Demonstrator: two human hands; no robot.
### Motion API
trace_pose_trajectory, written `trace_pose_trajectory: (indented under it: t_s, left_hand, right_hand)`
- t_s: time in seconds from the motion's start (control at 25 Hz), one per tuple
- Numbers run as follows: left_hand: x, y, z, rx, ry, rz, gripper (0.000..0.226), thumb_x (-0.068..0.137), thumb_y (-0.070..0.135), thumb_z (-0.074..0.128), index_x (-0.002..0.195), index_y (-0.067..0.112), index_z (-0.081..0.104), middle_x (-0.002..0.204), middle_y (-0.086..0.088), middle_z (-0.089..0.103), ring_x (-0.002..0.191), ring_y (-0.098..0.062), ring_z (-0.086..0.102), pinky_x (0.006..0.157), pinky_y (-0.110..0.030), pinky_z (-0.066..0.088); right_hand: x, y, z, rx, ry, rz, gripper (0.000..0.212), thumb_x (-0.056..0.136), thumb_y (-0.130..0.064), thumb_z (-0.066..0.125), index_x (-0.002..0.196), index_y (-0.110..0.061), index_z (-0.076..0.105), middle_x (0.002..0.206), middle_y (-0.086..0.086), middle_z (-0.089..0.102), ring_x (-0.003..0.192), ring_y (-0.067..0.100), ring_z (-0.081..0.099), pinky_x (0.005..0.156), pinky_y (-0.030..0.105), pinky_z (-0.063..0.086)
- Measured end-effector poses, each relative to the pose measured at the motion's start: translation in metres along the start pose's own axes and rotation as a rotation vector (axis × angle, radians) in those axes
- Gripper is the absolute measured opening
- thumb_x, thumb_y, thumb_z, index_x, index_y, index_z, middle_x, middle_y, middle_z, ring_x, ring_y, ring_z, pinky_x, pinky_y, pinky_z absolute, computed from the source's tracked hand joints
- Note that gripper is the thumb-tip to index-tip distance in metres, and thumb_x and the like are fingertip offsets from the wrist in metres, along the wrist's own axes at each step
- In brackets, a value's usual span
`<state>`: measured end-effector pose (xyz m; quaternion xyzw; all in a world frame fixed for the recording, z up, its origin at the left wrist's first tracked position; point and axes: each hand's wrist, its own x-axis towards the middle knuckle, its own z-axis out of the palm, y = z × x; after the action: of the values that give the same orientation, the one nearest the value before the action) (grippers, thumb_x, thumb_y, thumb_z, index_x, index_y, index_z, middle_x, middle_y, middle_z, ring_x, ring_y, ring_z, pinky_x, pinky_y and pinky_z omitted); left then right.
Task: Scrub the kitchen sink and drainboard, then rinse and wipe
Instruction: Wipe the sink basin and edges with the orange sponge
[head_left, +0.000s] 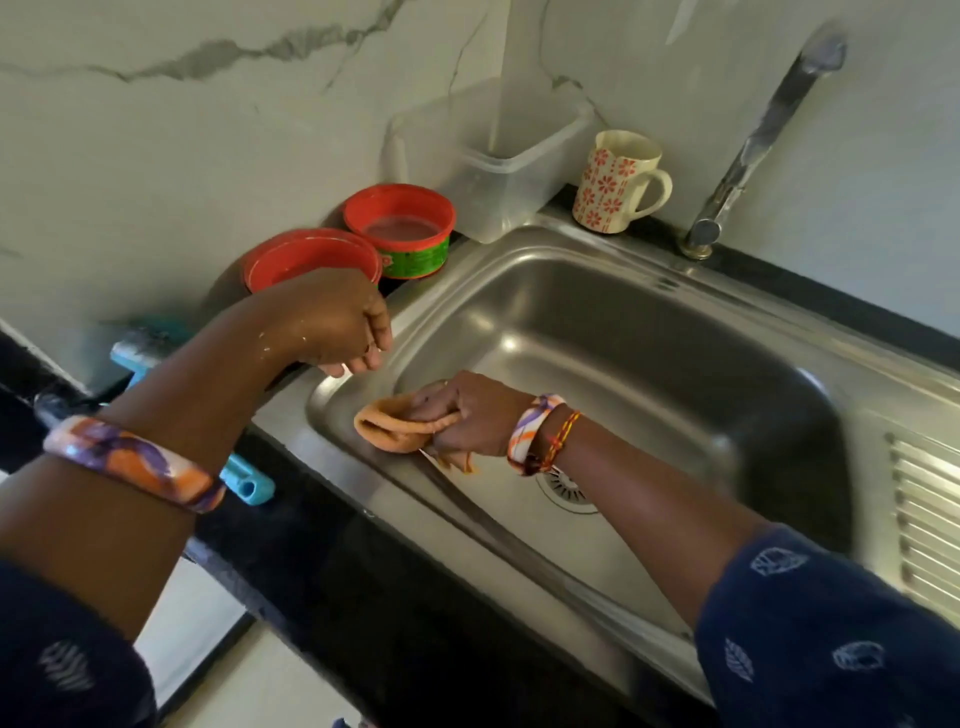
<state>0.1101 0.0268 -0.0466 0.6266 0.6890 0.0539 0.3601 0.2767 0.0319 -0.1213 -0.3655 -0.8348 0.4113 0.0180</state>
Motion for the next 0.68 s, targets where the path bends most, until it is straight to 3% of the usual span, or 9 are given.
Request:
trace_pose_trajectory:
  t_s: [0.12,0.24,0.32,0.36,0.44,0.52,0.56,0.68]
  left_hand:
    - [-0.007,0.004,0.015,0.179,0.038,0.043,0.015,0.083,-0.003,0.06,0.091,0.007,0.068,0.084,-0.009,0.071,0.064,-0.017,0.061,0.052,-0.019,0.047]
    - [-0.008,0.02,0.035,0.462,0.081,0.129,0.016,0.084,0.011,0.066,0.1,0.01,0.071,0.102,-0.007,0.069,0.089,-0.023,0.064,0.072,-0.025,0.047]
    - [-0.008,0.035,0.049,0.509,0.084,0.219,0.014,0.082,0.017,0.069,0.095,0.012,0.072,0.098,-0.004,0.068,0.095,-0.021,0.062,0.078,-0.025,0.044]
    - [-0.007,0.046,0.059,0.49,0.013,0.284,0.01,0.081,0.018,0.071,0.09,0.016,0.072,0.09,-0.001,0.068,0.089,-0.019,0.062,0.075,-0.023,0.044]
    - [-0.008,0.067,0.079,0.454,-0.306,0.402,0.01,0.081,0.017,0.07,0.079,0.026,0.069,0.074,0.007,0.063,0.072,-0.011,0.059,0.064,-0.02,0.045]
    - [-0.012,0.093,0.101,0.5,-0.671,0.423,0.017,0.084,0.016,0.067,0.075,0.031,0.065,0.071,0.012,0.063,0.065,-0.003,0.057,0.06,-0.015,0.047]
    - [-0.012,0.105,0.112,0.547,-0.779,0.434,0.017,0.085,0.017,0.066,0.076,0.032,0.066,0.073,0.013,0.064,0.065,0.0,0.057,0.062,-0.015,0.048]
    - [-0.006,0.126,0.14,0.668,-0.886,0.493,0.012,0.085,0.016,0.066,0.089,0.026,0.07,0.078,0.012,0.065,0.068,0.0,0.058,0.062,-0.014,0.048]
  right_hand:
    - [-0.024,-0.005,-0.003,-0.125,-0.104,-0.003,0.039,0.078,-0.002,0.062,0.115,-0.016,0.069,0.097,-0.003,0.071,0.088,0.001,0.063,0.084,0.016,0.05]
    - [-0.068,0.005,-0.005,-0.158,-0.206,0.04,0.039,0.071,-0.01,0.068,0.109,-0.016,0.071,0.103,0.01,0.07,0.094,0.024,0.064,0.085,0.04,0.052]
    - [-0.107,0.017,-0.007,-0.145,-0.235,0.093,0.041,0.061,-0.022,0.069,0.101,-0.013,0.074,0.096,0.011,0.071,0.087,0.025,0.064,0.081,0.043,0.053]
    - [-0.13,0.023,-0.007,-0.127,-0.24,0.125,0.042,0.058,-0.025,0.066,0.096,-0.011,0.074,0.09,0.012,0.071,0.079,0.022,0.063,0.077,0.041,0.054]
    - [-0.173,0.03,-0.007,-0.109,-0.246,0.203,0.041,0.057,-0.023,0.063,0.092,-0.005,0.074,0.082,0.014,0.069,0.071,0.019,0.06,0.073,0.037,0.054]
    - [-0.209,0.034,-0.008,-0.176,-0.247,0.255,0.043,0.058,-0.025,0.06,0.093,-0.005,0.075,0.086,0.015,0.07,0.077,0.026,0.064,0.076,0.039,0.054]
    - [-0.223,0.035,-0.01,-0.225,-0.255,0.279,0.043,0.059,-0.026,0.06,0.095,-0.007,0.075,0.089,0.013,0.072,0.08,0.026,0.066,0.077,0.038,0.054]
    - [-0.255,0.036,-0.02,-0.344,-0.308,0.377,0.033,0.072,-0.017,0.064,0.104,-0.014,0.074,0.097,0.008,0.073,0.089,0.025,0.067,0.082,0.036,0.053]
